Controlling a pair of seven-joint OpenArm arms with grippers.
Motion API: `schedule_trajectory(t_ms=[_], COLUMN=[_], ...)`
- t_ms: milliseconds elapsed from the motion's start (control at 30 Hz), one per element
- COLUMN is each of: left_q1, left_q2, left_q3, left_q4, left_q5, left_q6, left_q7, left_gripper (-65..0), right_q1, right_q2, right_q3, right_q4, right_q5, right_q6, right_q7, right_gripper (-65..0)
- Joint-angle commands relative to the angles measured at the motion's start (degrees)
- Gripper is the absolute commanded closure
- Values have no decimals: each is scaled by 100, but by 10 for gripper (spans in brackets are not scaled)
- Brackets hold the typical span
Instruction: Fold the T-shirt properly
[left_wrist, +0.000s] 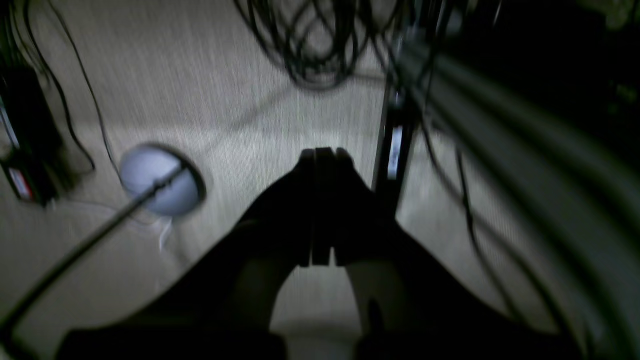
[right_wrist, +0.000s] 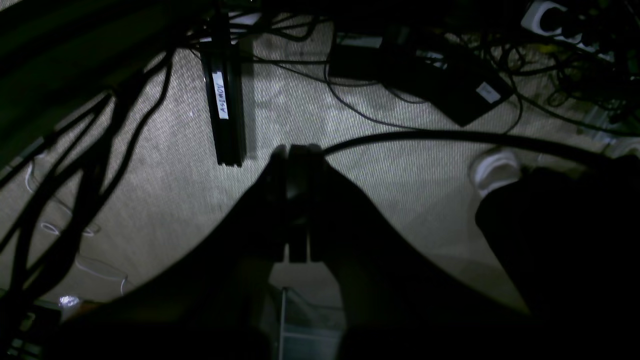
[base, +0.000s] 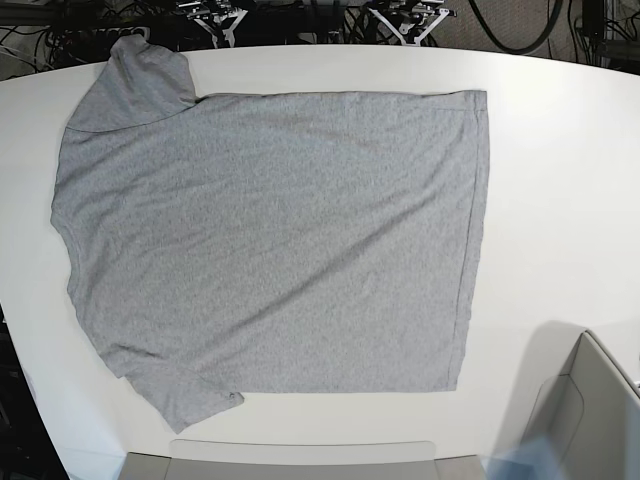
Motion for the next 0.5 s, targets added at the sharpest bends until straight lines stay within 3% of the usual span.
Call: schedule_trajectory(t_ms=[0,167,467], left_q1=[117,328,328], left_q2=[20,-41,-138], left_q3=[-14,-14,-14], left_q4=[3,39,39], left_q5=[10,19,10], left_q6=[27,19,19], left_q7=[-61,-351,-404], left_gripper=[-1,-2,-2], right_q1=[2,2,2], right_q2=[35,53,114], right_q3=[19,19,-8], right_q4=[3,3,3], right_q5=[8,8,8], right_q6=[32,32,32], right_q7=[12,12,12], right_gripper=[-4,-4,-4])
